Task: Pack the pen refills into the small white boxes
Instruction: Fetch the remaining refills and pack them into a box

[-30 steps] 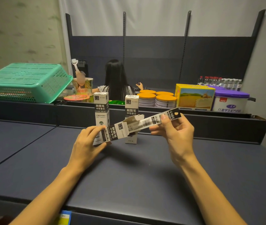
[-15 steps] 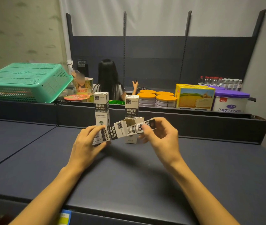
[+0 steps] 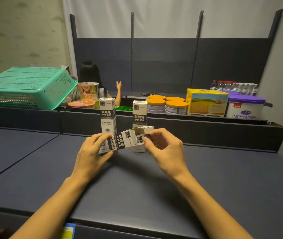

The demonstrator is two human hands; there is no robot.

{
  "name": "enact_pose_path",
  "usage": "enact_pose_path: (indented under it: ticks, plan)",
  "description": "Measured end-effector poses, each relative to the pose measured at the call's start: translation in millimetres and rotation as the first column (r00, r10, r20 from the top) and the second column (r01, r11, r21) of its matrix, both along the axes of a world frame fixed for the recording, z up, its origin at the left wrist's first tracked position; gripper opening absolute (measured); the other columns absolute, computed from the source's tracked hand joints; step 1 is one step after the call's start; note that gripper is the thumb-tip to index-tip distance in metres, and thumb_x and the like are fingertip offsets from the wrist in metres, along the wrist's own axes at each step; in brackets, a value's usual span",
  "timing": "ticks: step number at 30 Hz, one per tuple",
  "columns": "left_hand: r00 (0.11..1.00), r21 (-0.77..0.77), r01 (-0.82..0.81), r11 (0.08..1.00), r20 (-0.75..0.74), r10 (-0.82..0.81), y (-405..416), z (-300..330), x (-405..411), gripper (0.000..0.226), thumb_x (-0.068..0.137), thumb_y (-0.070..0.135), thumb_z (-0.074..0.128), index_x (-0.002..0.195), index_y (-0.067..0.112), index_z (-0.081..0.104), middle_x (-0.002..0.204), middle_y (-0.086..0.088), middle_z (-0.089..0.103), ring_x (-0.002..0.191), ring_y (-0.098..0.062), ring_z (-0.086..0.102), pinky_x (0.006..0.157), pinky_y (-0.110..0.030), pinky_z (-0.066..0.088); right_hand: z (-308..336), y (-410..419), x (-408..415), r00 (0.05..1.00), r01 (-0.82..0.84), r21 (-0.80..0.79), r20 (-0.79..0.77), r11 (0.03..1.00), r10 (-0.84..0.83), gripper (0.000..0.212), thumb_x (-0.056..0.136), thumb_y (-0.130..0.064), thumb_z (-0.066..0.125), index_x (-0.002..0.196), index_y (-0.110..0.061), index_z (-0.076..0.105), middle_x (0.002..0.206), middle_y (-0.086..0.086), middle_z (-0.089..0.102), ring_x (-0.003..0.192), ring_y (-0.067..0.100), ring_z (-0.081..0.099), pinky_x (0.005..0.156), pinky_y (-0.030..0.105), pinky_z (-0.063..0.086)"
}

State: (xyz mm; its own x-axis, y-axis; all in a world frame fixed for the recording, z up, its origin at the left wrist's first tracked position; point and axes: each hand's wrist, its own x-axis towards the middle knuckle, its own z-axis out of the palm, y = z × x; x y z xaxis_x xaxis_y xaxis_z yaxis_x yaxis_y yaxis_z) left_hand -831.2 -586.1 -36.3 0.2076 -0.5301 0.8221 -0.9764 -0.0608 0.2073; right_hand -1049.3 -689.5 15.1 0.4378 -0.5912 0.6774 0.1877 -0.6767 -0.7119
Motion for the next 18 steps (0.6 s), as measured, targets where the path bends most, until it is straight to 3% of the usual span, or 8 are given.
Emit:
enact_pose_path:
  ticks: [6,12,18]
  plan:
    - [1.000,-0.005,-0.004,1.000,0.006,0.004,-0.8,0.9,0.0,0.066,0.066,0.009,0.085,0.125,0.012,0.058,0.117,-0.011,0.059,0.102,-0.021,0.048,0.084,-0.043,0.050,-1.8,2.9,-1.6,1.000,-0.031,-0.045,0.001,0.998,0.031,0.008,0.085,-0.014,0.072,0.090,-0.020,0.071,0.085,-0.010,0.072,0.076,0.005,0.068,0.067,0.019,0.056]
    - [1.000,-0.016,0.015,1.000,0.015,-0.015,-0.3,1.3,-1.5,0.065,0.066,0.009,0.085,0.125,0.012,0.058,0.117,-0.011,0.059,0.104,-0.021,0.048,0.086,-0.042,0.048,-8.1,1.9,6.5,0.997,-0.037,-0.027,-0.066,0.999,0.035,0.005,0.088,-0.017,0.070,0.091,-0.018,0.073,0.087,-0.011,0.072,0.082,0.011,0.069,0.070,0.030,0.059]
    - [1.000,-0.016,0.022,1.000,0.017,-0.022,-0.9,2.1,-2.2,0.064,0.066,0.009,0.085,0.124,0.011,0.059,0.117,-0.011,0.060,0.102,-0.020,0.049,0.085,-0.041,0.048,-2.9,3.7,7.2,0.988,-0.134,0.138,-0.062,0.981,0.143,0.017,0.092,-0.012,0.063,0.096,-0.028,0.061,0.092,-0.005,0.073,0.073,0.014,0.072,0.060,0.028,0.058]
